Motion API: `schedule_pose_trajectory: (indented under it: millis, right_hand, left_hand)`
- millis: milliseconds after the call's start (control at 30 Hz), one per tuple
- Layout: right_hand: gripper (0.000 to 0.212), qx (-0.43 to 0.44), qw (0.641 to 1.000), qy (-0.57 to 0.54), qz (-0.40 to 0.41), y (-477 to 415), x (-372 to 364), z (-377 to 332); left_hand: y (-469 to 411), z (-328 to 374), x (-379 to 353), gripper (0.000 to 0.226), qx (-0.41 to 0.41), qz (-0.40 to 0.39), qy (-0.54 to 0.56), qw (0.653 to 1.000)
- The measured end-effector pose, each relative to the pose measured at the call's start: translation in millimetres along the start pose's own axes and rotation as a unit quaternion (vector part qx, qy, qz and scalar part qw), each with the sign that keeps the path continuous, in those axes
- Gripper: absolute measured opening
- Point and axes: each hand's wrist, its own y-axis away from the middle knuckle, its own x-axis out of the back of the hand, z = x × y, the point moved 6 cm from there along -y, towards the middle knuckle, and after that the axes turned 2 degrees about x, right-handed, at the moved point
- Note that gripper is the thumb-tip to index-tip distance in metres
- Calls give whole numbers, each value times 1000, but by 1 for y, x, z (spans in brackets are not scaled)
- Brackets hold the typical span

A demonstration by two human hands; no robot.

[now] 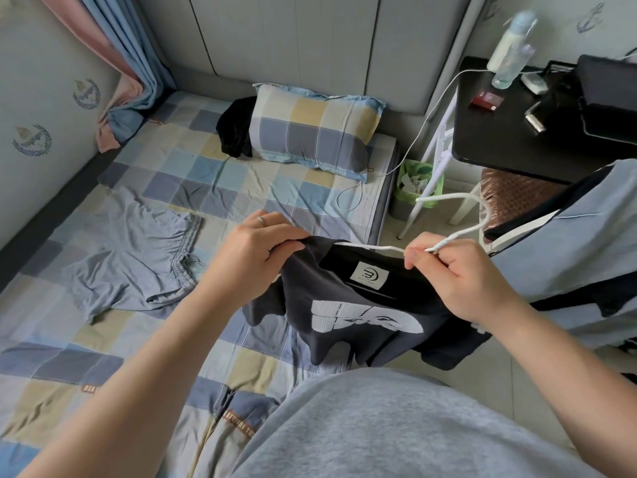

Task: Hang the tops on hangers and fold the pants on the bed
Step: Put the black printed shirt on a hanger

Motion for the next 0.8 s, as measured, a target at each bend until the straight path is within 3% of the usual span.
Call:
schedule_pose_trajectory:
  millis: [100,267,400,467,600,800]
  right_hand:
    - [29,-31,999,-8,-4,-6,2,4]
    - [5,-99,994,-20,-46,-15,3,28]
    - [37,-157,980,11,-118,-8,9,72]
    - [40,-210,968,-12,-138,0,9,96]
    - [13,-248,958,76,-120,1,17,126]
    - [6,-273,933,155,-175,-6,21,132]
  left_hand:
    - [1,2,-8,20,0,2,-12,1000]
    - [7,-11,-18,19,63,28,5,998]
    - [16,-39,-2,18,125,85,28,988]
    - [20,-49,8,15,136,103,43,984]
    - [23,-58,16,14,141,113,30,983]
    - [25,-65,14,18,152,104,10,983]
